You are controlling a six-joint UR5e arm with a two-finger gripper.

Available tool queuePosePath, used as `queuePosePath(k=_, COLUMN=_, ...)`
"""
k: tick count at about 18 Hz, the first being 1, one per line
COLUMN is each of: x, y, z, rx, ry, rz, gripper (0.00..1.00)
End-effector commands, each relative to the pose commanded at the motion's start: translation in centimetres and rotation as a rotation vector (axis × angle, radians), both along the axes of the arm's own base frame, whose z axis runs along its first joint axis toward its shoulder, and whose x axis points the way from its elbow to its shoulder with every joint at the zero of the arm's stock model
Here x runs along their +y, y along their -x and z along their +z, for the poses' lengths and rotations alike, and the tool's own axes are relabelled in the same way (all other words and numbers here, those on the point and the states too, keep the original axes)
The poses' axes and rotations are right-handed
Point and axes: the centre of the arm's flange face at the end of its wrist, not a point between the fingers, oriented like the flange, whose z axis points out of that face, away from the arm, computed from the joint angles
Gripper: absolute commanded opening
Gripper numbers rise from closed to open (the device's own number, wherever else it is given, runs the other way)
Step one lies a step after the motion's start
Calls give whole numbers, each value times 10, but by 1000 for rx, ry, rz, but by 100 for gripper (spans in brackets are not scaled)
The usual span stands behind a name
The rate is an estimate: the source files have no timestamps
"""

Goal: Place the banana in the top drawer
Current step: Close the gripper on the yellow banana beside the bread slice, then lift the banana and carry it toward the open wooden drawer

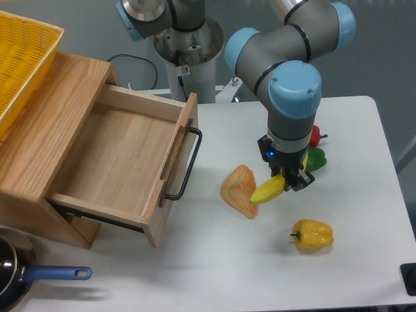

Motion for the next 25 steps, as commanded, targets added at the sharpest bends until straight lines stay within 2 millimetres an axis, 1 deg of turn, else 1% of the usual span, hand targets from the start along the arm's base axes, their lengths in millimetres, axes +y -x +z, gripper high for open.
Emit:
queuePosePath(k=2, x=-1, y=-3, z=11, rx=-17, ry=-39, rz=48, gripper=37)
queuePosePath(k=3, x=-1, y=-4, z=14, rx=-32, ry=-63, rz=82, gripper=37)
queuePosePath(k=4, x=-1, y=-7, z=22, rx=-38, ry=-92, rz=109, gripper=37)
queuePosePath(k=6, x=-1, y=-15, z=35, rx=-56, ry=-134, rz=143, gripper=37)
queuePosePath(k=9, x=-7, y=-30, z=55, rx=-62, ry=-131, rz=145, gripper=37)
queuePosePath(k=11, x=-6, y=-36, z=58, rx=-78, ry=-125, rz=158, gripper=37)
queuePosePath(k=12, x=-8, y=-41, z=67, rx=-71, ry=-134, rz=168, gripper=37)
queuePosePath(k=14, x=-6, y=-47, z=72, rx=-87, ry=-155, rz=182, gripper=37)
queuePosePath(k=17, x=-6, y=-61, z=90, rx=-141, ry=-241, rz=235, gripper=37)
queuePosePath(k=19, x=-5, y=-67, z=91, rx=-163, ry=-245, rz=245, gripper=37)
queuePosePath(k=21, x=-9, y=-74, z=100, rx=-169, ry=-249, rz=246, gripper=37)
queuePosePath(k=23, x=-9, y=-79, z=103, rx=-186, ry=-259, rz=251, gripper=37)
queuePosePath(k=25, x=-10, y=-92, z=118, rx=-185, ry=-281, rz=269, gripper=37)
